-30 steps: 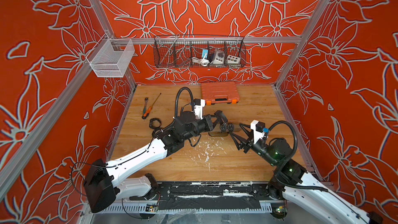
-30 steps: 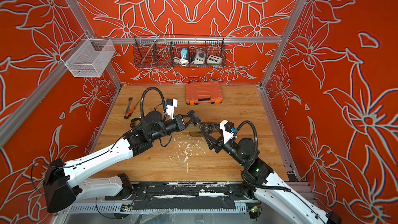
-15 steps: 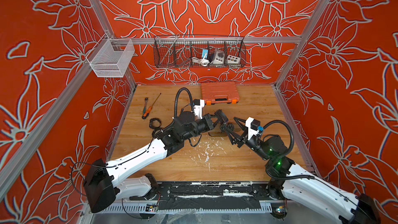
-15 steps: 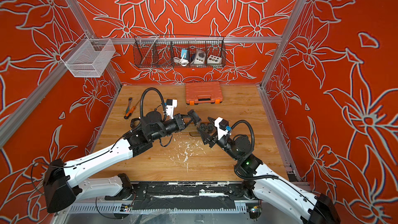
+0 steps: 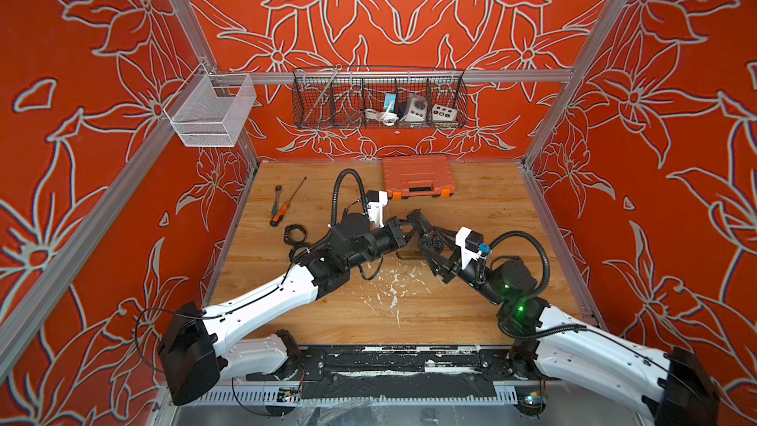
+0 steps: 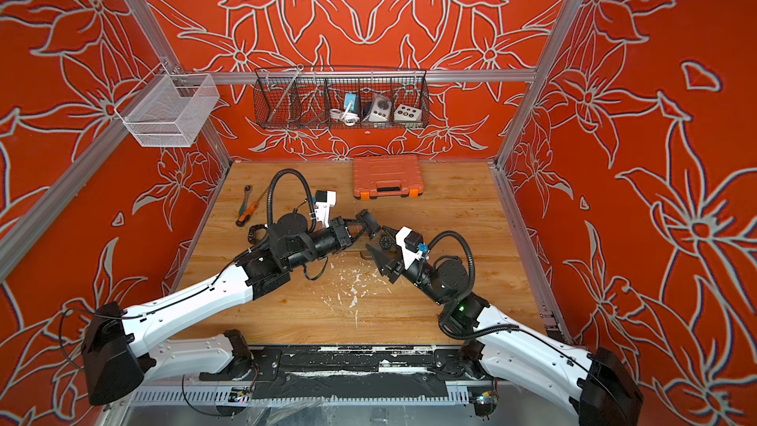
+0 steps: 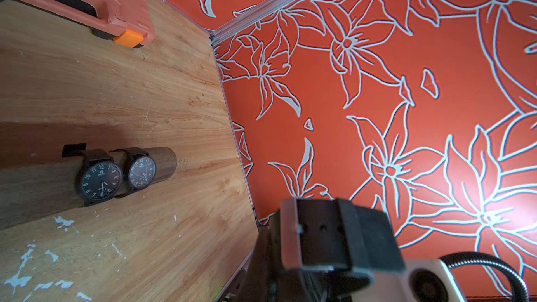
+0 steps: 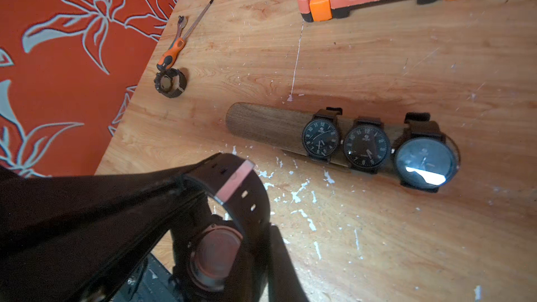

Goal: Place watch on stand
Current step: Pick up the watch at the center of the board.

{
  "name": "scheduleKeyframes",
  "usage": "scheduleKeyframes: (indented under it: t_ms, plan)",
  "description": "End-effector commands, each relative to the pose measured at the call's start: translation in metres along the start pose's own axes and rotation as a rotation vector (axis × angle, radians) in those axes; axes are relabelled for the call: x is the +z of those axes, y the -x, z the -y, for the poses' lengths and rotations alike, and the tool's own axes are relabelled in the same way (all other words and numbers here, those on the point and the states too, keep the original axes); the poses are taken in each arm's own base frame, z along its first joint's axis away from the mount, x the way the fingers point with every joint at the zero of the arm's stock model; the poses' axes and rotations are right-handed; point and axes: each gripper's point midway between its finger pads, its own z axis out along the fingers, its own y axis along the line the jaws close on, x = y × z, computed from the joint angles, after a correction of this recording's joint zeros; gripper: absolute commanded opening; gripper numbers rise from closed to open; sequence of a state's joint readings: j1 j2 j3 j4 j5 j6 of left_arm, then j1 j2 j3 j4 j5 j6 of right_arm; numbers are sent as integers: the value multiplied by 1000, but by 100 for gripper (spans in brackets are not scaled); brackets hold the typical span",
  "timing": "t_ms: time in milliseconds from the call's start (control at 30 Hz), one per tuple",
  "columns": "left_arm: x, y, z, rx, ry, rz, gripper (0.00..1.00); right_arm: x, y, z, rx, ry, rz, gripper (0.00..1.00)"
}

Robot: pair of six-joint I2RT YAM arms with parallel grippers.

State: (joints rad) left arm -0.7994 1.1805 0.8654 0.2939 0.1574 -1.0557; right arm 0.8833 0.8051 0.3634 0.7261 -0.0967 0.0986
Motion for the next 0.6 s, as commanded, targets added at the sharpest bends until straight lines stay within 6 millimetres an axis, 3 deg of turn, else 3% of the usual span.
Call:
scheduleKeyframes:
  t_ms: [0,267,567]
  plan:
    - [-7,8,15,-5,-49,37,0,3,27,4,-30,-36,80,61]
    - [-8,8,15,-12,-51,37,0,7,27,1,-21,-31,75,49]
    - [-9,8,13,-14,-48,41,0,8,27,3,-6,-43,71,51]
